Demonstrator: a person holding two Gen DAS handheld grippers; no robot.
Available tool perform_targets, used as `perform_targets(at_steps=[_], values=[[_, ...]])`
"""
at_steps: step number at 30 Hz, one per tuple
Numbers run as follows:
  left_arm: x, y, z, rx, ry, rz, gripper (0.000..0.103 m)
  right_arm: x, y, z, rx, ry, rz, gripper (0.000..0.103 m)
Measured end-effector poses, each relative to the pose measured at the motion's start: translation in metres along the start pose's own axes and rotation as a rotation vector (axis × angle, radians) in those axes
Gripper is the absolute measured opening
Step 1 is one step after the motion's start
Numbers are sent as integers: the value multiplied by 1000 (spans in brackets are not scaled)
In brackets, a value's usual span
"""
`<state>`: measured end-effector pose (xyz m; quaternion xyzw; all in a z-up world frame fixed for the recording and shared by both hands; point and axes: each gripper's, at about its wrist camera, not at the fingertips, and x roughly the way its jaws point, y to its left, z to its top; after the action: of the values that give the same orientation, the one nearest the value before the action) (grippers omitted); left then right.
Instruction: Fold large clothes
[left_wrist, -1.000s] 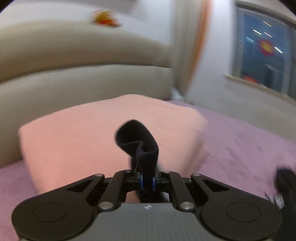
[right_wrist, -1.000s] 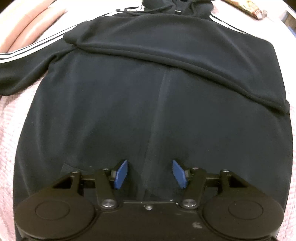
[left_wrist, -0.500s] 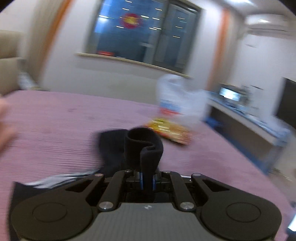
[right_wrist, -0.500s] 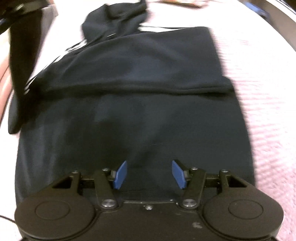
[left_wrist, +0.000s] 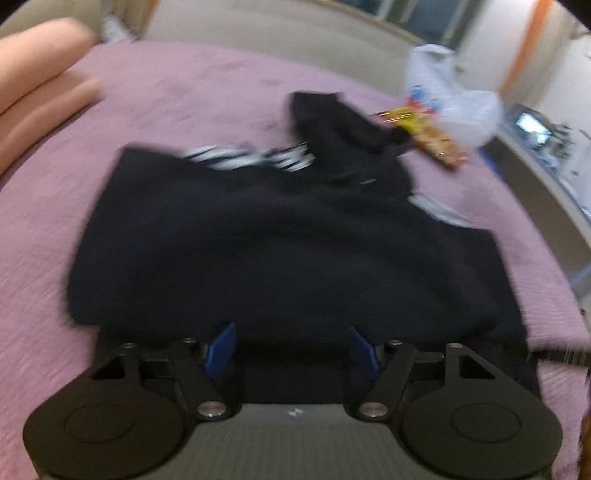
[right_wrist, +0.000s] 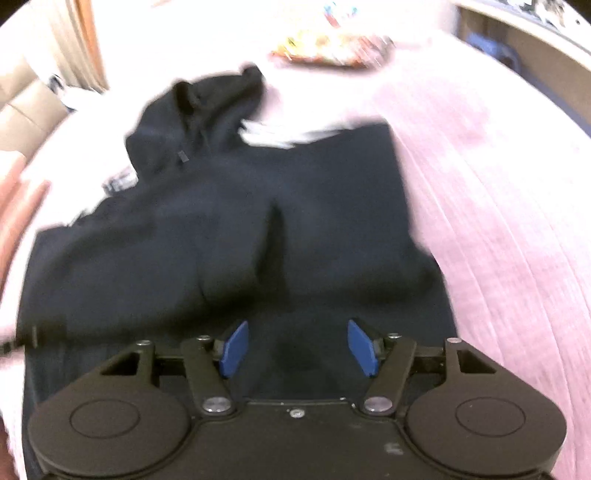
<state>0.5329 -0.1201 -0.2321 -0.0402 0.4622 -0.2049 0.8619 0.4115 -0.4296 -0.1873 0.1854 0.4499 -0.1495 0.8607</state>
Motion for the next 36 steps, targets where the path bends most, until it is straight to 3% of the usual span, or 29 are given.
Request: perform_targets(at_steps=[5, 10, 12, 14, 17, 20, 23, 25, 27, 28, 29, 30, 31, 32, 36], values=[[-17, 37, -19, -54, 59, 52, 68, 27, 14, 34, -22, -61, 57, 76], [-26, 37, -28, -32, 49, 73, 69, 56, 13, 39, 13, 6, 88, 76], [-20, 32, -25, -15, 48, 80, 70, 64, 15, 37, 27, 34, 154, 64], [-18, 30, -23, -7, 48, 83, 70, 62, 26, 33, -23, 26, 169, 18], [-23, 31, -14, -29, 30, 58, 51, 46, 47, 32, -146, -40, 125, 13], [-40, 29, 5, -42, -51, 21, 49, 14, 49, 47, -183, -147, 95, 13], [-50, 22, 31, -29, -148, 1, 49, -18, 32, 68, -160, -260, -28, 13], [-45, 18, 47, -19, -188, -15, 51, -23, 11, 78, -118, -262, -100, 15], [-24, 12, 62, 15, -171, 19, 53, -6, -5, 80, -110, -181, -140, 31], [-10, 11, 67, 30, -146, 57, 53, 10, -14, 78, -108, -126, -177, 62], [8, 10, 71, 44, -99, 93, 50, 27, -21, 76, -110, -70, -228, 74], [22, 11, 74, 48, -50, 113, 47, 42, -28, 73, -113, -17, -280, 68], [29, 12, 76, 41, -32, 107, 45, 50, -35, 71, -101, 20, -303, 56], [28, 13, 78, 36, -41, 77, 45, 48, -41, 71, -72, 20, -290, 55], [18, -3, 89, 120, -133, 4, 51, 15, -37, 78, -30, -142, -175, 57]])
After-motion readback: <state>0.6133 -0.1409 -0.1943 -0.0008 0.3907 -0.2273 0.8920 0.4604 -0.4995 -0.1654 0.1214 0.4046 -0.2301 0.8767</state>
